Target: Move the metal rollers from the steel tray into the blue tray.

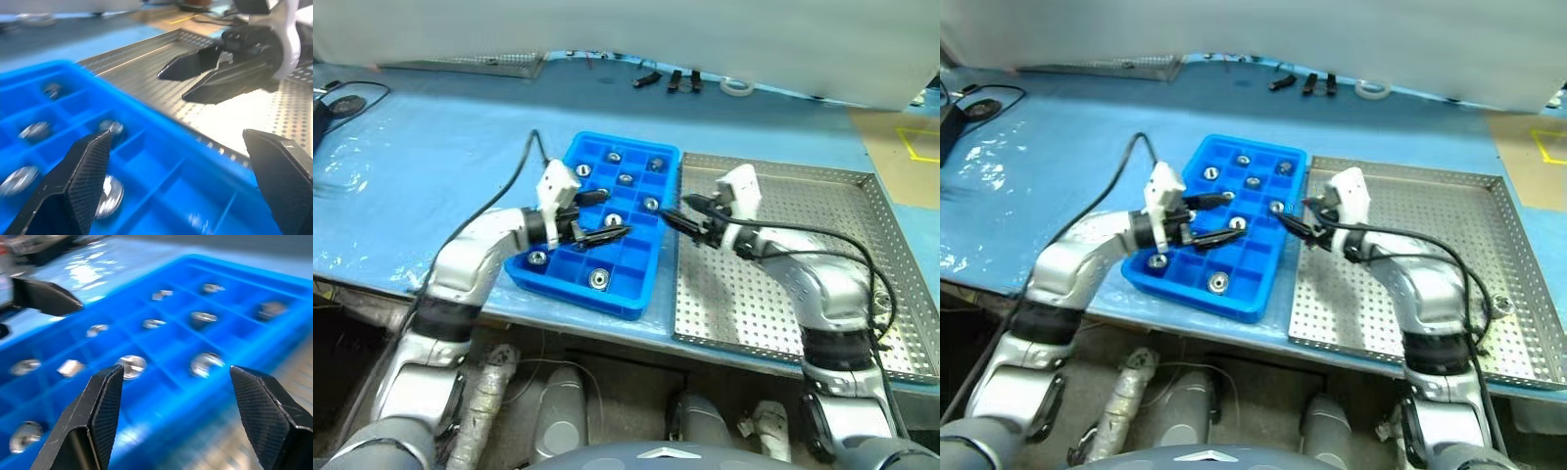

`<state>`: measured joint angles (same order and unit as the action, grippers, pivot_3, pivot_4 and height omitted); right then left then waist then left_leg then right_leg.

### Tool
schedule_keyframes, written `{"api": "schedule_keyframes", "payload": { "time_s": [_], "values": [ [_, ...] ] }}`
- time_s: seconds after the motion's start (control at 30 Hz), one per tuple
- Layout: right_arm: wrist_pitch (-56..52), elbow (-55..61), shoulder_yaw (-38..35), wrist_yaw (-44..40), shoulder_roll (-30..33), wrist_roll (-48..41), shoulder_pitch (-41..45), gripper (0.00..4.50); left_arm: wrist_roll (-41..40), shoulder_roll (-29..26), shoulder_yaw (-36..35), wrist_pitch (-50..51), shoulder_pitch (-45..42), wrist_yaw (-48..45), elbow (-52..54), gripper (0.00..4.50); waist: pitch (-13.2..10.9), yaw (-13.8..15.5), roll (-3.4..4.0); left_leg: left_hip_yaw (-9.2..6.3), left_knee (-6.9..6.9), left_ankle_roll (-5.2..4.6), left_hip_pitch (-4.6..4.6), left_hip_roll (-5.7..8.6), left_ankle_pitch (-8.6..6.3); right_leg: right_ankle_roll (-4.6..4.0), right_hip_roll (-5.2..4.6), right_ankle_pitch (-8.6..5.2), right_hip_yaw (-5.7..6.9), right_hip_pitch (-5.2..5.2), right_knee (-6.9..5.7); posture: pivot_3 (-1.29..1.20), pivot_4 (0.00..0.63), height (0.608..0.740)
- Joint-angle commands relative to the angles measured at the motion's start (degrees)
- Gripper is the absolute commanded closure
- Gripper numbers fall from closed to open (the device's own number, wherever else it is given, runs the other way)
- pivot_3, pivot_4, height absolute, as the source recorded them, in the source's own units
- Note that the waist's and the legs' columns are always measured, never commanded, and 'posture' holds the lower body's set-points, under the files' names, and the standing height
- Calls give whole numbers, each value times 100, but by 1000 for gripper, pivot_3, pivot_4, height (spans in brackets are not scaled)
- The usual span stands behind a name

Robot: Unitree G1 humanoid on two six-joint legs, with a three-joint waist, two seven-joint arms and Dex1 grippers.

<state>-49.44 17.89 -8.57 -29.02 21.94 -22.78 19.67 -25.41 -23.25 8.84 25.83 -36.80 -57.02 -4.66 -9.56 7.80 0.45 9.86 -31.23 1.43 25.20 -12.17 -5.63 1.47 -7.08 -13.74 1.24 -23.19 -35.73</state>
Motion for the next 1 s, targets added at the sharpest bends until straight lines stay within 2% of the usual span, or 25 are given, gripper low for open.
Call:
{"api": "schedule_keyframes", "payload": {
  "time_s": [0.03, 0.13, 0.37, 0.6, 1.0],
  "values": [
    [-50, 481, -648, 625, 30, 74, -377, 870, 174, 236, 215, -434, -385, -433, -517, 0, 0, -126, 0, 6, -1, -5, -1, 1, -2, -1, -1, -1, -5, 0, 1, -232, 150, 740],
    [-26, 645, -1078, 1052, 33, 155, -764, 870, 313, 500, 339, -693, -677, -695, -983, 0, 1, -386, 0, 16, -6, -12, -5, 4, -6, -11, 0, -6, -10, -6, 3, -334, 150, 740],
    [112, 685, -1924, 1983, -55, 459, -1436, 870, 506, 1038, 510, -1071, -1107, -1243, -1688, 0, 2, -671, 2, 31, -13, -45, -13, 5, -20, -16, -2, -8, -20, -3, 5, -402, 150, 740],
    [513, -308, -2890, 2728, 90, 768, -1519, 870, 635, 1365, 634, -1203, -1048, -1455, -1723, 0, 3, -699, 4, 36, -39, -79, -13, 4, -41, -18, -5, -8, -22, 5, 4, -413, 150, 740],
    [785, -657, -2634, 2668, 8, 674, -1515, 870, 661, 1289, 516, -1140, -922, -1355, -1592, 0, 8, -711, 13, 48, -98, -121, -13, 6, -68, -19, -11, -3, -25, 26, 6, -373, 150, 740]
  ]
}}
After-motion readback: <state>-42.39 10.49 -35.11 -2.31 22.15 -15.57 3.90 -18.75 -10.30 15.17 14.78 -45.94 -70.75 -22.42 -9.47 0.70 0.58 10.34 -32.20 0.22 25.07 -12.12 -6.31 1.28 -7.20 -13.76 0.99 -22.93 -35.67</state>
